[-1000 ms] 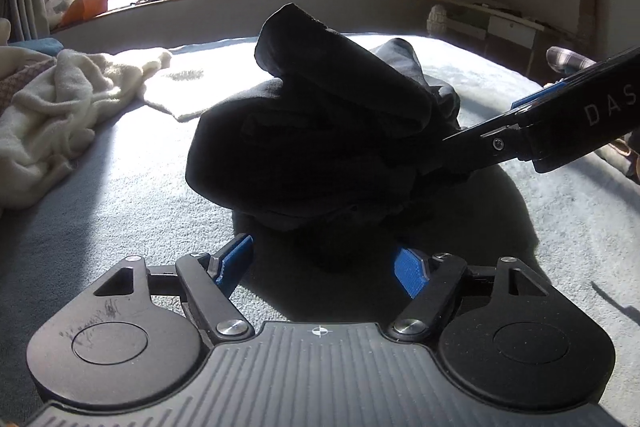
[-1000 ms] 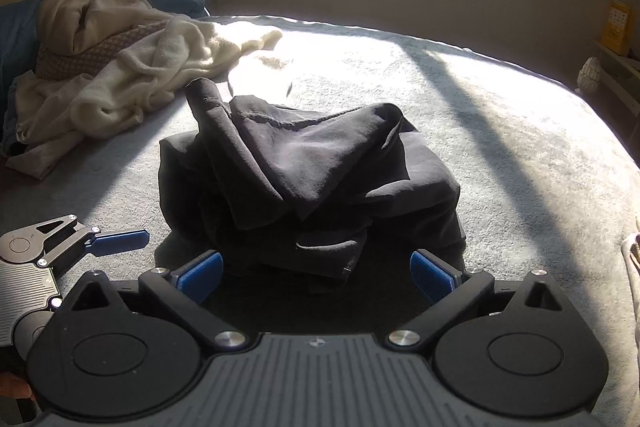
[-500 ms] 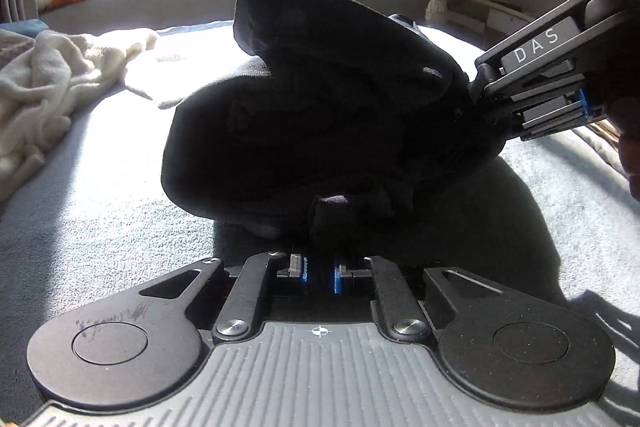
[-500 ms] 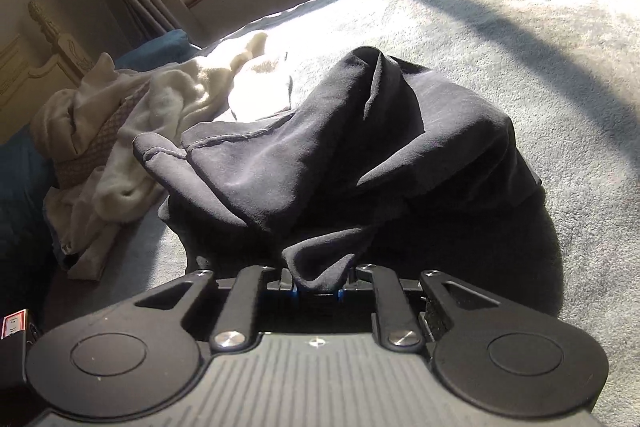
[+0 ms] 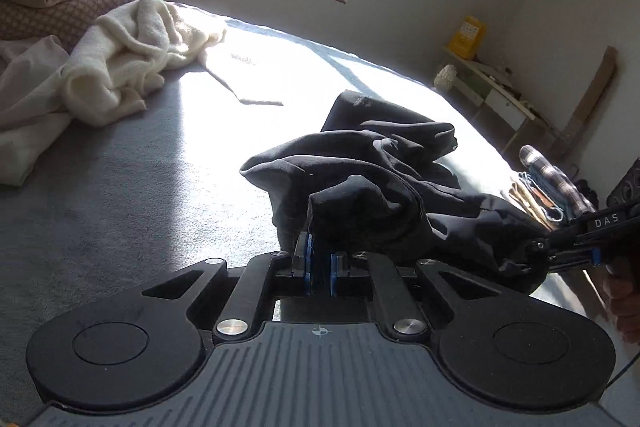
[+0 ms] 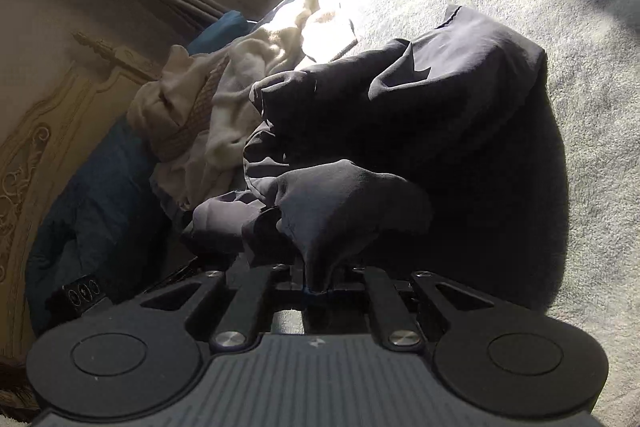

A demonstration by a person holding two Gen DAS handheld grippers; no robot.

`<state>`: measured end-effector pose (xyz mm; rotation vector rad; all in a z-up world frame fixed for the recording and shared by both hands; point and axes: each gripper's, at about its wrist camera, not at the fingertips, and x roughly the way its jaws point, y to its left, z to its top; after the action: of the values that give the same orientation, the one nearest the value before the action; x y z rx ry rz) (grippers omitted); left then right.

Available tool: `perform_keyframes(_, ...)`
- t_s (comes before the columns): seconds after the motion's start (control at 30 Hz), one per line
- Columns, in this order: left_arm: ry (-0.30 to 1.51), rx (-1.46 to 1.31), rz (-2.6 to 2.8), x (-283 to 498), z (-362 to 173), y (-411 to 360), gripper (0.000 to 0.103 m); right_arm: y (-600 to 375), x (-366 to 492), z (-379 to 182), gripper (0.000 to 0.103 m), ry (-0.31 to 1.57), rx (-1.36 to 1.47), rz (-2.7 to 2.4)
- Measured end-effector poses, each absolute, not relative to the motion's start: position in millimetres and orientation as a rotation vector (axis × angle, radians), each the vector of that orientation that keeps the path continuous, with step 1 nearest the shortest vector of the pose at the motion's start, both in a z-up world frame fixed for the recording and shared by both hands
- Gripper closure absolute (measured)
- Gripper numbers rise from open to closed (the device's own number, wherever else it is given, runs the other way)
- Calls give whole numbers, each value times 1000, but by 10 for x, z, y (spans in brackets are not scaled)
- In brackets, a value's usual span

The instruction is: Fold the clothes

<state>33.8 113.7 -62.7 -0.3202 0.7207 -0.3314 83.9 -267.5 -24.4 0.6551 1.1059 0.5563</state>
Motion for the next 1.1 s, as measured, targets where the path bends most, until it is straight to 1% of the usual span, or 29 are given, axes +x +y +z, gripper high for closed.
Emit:
perform_keyframes(0.2,810,-409,-153,261,-923,1577,97,-2821,515,-720,94,1332,672,383)
perform_keyframes(0.27,834,-445,-103,236,-1042,1680,97,-2844,480,-763,89,1365,616,333)
perform_keyframes(0.33,844,-452,-67,224,-1116,1734,97,-2806,468,-627,77,1335,501,332)
perform_keyframes(0.37,841,-450,-57,216,-1128,1742,97,-2779,465,-532,64,1309,435,338)
perform_keyframes(0.4,838,-450,-49,213,-1133,1748,97,-2751,461,-438,57,1282,369,344)
perform_keyframes(0.47,847,-465,-55,225,-1140,1766,96,-2696,455,-248,49,1226,239,354)
perform_keyframes(0.53,875,-487,-66,249,-1164,1805,92,-2641,448,-59,47,1168,110,363)
perform_keyframes(0.57,881,-501,-59,246,-1176,1835,86,-2598,448,43,42,1123,57,382)
perform_keyframes(0.6,888,-515,-53,243,-1188,1865,76,-2536,453,153,33,1062,17,418)
perform_keyframes(0.63,889,-528,-45,231,-1196,1893,71,-2475,457,264,29,1000,-23,453)
perform_keyframes(0.67,885,-539,-33,208,-1198,1919,65,-2401,470,358,21,943,-52,490)
perform_keyframes(0.7,881,-549,-24,189,-1202,1941,62,-2298,510,416,15,898,-66,531)
perform_keyframes(0.73,877,-556,-19,179,-1208,1957,61,-2178,572,452,12,863,-77,569)
perform_keyframes(0.77,874,-561,-14,170,-1214,1968,59,-2059,634,488,7,828,-87,608)
perform_keyframes(0.8,873,-563,-11,163,-1217,1968,57,-1912,712,493,5,804,-102,643)
perform_keyframes(0.83,872,-560,-10,157,-1216,1957,57,-1735,807,464,5,791,-125,674)
perform_keyframes(0.97,873,-527,-24,162,-1190,1858,48,-1092,1138,188,5,779,-247,772)
perform_keyframes(1.03,868,-521,-27,163,-1181,1813,47,-1054,1289,50,13,822,-232,741)
perform_keyframes(1.07,863,-516,-27,165,-1180,1791,46,-1074,1363,-12,34,846,-210,717)
perform_keyframes(1.1,859,-506,-26,172,-1181,1767,45,-1095,1437,-73,61,870,-188,694)
